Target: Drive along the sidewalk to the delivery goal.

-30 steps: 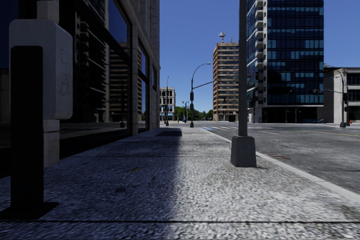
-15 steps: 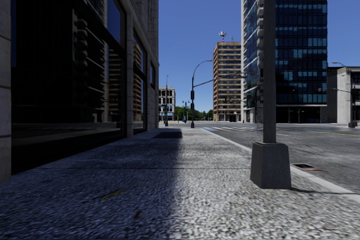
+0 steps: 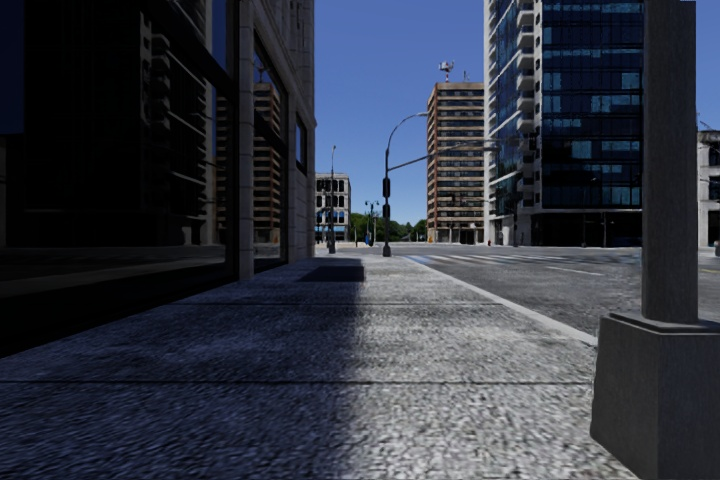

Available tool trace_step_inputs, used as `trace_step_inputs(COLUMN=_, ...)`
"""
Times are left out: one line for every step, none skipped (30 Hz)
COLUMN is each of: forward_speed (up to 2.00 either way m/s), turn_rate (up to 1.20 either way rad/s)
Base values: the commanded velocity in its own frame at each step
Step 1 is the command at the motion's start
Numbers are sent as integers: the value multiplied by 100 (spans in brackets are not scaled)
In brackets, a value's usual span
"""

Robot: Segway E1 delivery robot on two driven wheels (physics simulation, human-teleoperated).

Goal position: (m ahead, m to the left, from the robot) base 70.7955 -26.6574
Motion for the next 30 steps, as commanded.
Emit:
trace_step_inputs(forward_speed=200, turn_rate=0)
trace_step_inputs(forward_speed=200, turn_rate=0)
trace_step_inputs(forward_speed=200, turn_rate=0)
trace_step_inputs(forward_speed=200, turn_rate=0)
trace_step_inputs(forward_speed=200, turn_rate=0)
trace_step_inputs(forward_speed=200, turn_rate=0)
trace_step_inputs(forward_speed=200, turn_rate=0)
trace_step_inputs(forward_speed=200, turn_rate=0)
trace_step_inputs(forward_speed=200, turn_rate=0)
trace_step_inputs(forward_speed=200, turn_rate=0)
trace_step_inputs(forward_speed=200, turn_rate=0)
trace_step_inputs(forward_speed=200, turn_rate=0)
trace_step_inputs(forward_speed=200, turn_rate=0)
trace_step_inputs(forward_speed=200, turn_rate=0)
trace_step_inputs(forward_speed=200, turn_rate=0)
trace_step_inputs(forward_speed=200, turn_rate=0)
trace_step_inputs(forward_speed=200, turn_rate=0)
trace_step_inputs(forward_speed=200, turn_rate=0)
trace_step_inputs(forward_speed=200, turn_rate=0)
trace_step_inputs(forward_speed=200, turn_rate=0)
trace_step_inputs(forward_speed=200, turn_rate=0)
trace_step_inputs(forward_speed=200, turn_rate=0)
trace_step_inputs(forward_speed=200, turn_rate=0)
trace_step_inputs(forward_speed=200, turn_rate=0)
trace_step_inputs(forward_speed=200, turn_rate=0)
trace_step_inputs(forward_speed=200, turn_rate=0)
trace_step_inputs(forward_speed=200, turn_rate=0)
trace_step_inputs(forward_speed=200, turn_rate=0)
trace_step_inputs(forward_speed=200, turn_rate=0)
trace_step_inputs(forward_speed=200, turn_rate=0)
